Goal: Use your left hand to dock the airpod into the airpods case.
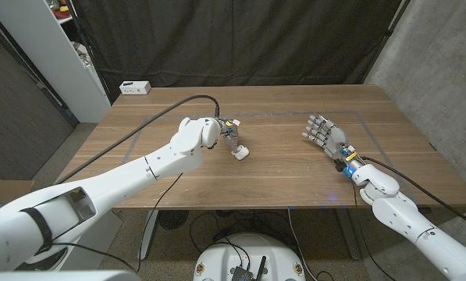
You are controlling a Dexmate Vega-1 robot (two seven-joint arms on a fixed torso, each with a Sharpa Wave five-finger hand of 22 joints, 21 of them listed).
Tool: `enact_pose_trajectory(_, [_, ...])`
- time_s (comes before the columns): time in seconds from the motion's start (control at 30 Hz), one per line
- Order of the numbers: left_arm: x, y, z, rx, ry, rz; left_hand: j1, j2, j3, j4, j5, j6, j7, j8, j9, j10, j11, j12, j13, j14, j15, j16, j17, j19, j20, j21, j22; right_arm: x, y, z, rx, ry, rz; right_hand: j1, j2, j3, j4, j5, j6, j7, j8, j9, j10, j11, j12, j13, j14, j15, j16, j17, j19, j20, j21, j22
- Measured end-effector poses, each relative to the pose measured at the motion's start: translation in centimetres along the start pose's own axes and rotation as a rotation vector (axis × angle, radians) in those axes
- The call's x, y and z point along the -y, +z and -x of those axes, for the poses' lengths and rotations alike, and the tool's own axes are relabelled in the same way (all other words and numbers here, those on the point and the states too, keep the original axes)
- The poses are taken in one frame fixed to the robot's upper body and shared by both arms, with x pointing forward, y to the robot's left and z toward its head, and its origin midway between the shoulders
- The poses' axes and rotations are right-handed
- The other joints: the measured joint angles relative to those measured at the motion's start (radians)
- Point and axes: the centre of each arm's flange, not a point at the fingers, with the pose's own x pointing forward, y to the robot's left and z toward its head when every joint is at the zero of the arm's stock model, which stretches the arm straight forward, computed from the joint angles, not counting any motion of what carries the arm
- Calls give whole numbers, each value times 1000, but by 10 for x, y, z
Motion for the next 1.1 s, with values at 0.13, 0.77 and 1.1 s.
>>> enact_pose_trajectory(0.13, [1,1,0,1,1,4,0,0,-3,-3,0,0,0,0,0,5,-5,0,0,4,-4,0,0,0,0,0,0,0,-1,0,1,3,-2,0,0,0,0,0,0,0,0,0,0,0,0,2,0,0,0,0,0,0,0,0])
enact_pose_trajectory(0.77, [2,5,6,-13,40,20,-15,1,-22,6,-2,8,3,7,0,31,-12,4,5,24,-5,0,0,4,-4,0,0,1,-5,3,-3,17,-16,0,0,8,0,0,0,0,0,0,0,0,0,2,0,0,0,0,0,0,0,0])
enact_pose_trajectory(1.1, [6,9,6,-14,36,21,-43,-11,-45,15,2,4,0,7,5,32,-11,4,9,29,0,0,0,9,-9,0,0,1,-7,6,-6,20,-22,-5,5,12,-3,0,0,0,0,0,0,0,0,2,0,0,0,0,0,0,0,0])
